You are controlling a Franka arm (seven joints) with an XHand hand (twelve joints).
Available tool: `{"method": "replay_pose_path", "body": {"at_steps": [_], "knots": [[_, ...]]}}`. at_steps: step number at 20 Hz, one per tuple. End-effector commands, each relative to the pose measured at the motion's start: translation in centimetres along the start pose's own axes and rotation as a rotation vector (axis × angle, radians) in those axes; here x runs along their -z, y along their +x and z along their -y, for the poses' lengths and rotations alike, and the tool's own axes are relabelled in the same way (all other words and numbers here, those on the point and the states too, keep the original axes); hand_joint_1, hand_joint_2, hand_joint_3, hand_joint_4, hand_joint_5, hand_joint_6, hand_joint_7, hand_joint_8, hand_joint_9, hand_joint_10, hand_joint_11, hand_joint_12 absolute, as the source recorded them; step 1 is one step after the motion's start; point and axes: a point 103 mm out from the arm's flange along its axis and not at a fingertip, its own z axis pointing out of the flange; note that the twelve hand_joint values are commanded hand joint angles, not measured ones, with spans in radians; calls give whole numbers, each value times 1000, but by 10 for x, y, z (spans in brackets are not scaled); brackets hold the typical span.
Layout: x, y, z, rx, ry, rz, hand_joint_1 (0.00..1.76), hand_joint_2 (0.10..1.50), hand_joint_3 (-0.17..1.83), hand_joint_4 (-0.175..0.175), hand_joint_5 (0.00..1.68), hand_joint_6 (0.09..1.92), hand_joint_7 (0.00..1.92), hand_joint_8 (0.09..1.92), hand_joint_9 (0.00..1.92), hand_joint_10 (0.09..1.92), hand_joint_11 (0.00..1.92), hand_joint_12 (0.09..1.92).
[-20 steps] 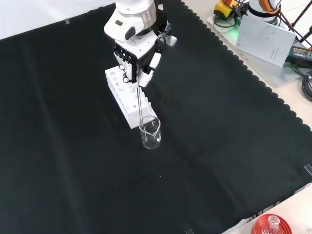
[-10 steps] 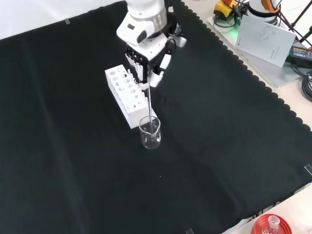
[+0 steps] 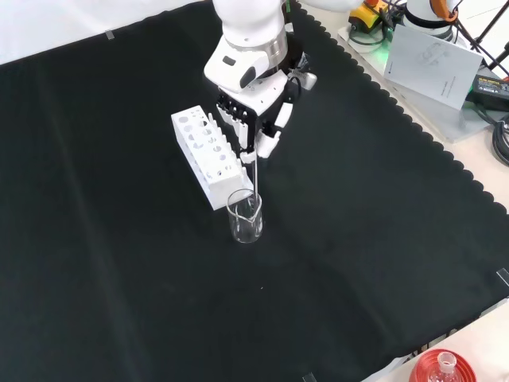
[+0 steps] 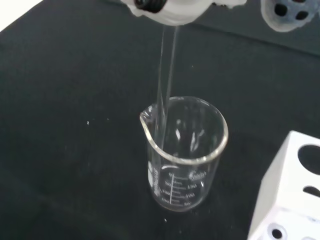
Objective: Stir in the beaker to the left of the white test tube rack with the glass rod.
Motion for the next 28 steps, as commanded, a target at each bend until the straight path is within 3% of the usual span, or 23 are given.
{"method": "replay_pose_path", "body": {"at_steps": [1,7,15,21,28], "knots": [[1,3,-11,5,9,10,1332,1019,-175,-175,1430,87,1639,87,1714,266,1655,417],[13,-28,-14,-15,7,-10,1332,1019,-175,-175,1430,87,1639,87,1714,265,1654,417],[12,-65,7,-77,3,-7,1332,1019,-175,-175,1428,87,1639,87,1714,265,1654,417],[14,-62,19,-76,-7,-16,1332,1019,-175,-175,1427,88,1640,87,1714,264,1654,418],[29,-35,28,-60,-23,7,1331,1019,-175,-175,1426,90,1640,87,1714,264,1653,418]]}}
